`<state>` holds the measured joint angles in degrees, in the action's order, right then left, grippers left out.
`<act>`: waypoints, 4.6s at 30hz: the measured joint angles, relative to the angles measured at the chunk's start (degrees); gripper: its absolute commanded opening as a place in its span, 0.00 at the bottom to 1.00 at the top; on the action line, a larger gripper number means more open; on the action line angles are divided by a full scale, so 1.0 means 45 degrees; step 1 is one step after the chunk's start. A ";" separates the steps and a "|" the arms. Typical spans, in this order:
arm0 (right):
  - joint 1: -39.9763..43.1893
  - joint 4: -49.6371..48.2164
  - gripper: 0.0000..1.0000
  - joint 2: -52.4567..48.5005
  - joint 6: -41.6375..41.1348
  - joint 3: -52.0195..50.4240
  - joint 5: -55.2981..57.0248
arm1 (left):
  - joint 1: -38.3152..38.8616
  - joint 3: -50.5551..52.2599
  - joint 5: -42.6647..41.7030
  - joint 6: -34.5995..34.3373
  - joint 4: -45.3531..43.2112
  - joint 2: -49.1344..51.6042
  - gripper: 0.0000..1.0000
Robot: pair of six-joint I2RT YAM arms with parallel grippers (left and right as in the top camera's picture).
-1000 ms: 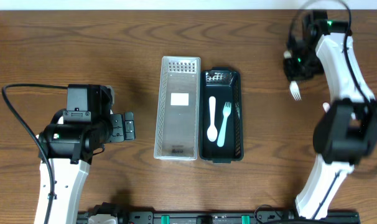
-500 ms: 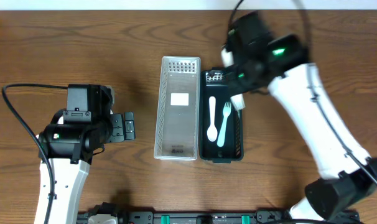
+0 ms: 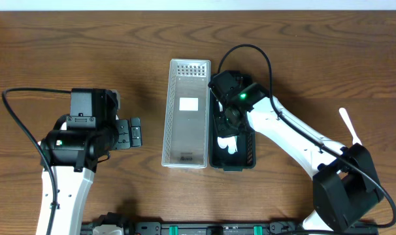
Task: Pack container
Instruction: 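Carry the fork into the black basket and release it, then move the right gripper to the last white fork and grasp it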
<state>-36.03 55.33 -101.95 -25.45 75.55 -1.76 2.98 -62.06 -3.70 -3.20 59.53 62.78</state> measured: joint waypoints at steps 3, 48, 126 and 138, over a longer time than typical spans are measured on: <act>0.0000 -0.0253 0.40 0.0000 -0.0068 0.0000 0.0005 | 0.0000 0.0000 0.0000 0.0000 0.0000 0.0000 0.98; 1.4634 -0.2370 0.85 -0.1375 0.8218 -0.0923 0.0578 | 0.0000 0.0000 0.0000 0.0000 0.0000 0.0000 0.98; 0.9564 -0.1899 0.79 0.3487 0.6839 -0.0486 0.1588 | 0.0000 0.0000 0.0000 0.0000 -0.0005 0.0398 0.98; 1.2322 -0.2142 0.77 -0.0801 0.6834 -0.0495 0.1579 | 0.0000 0.0000 0.0000 0.0000 0.0000 0.0398 0.98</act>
<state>19.42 45.69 -105.56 5.30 73.32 5.34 2.98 -62.06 -3.70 -3.20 59.53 64.58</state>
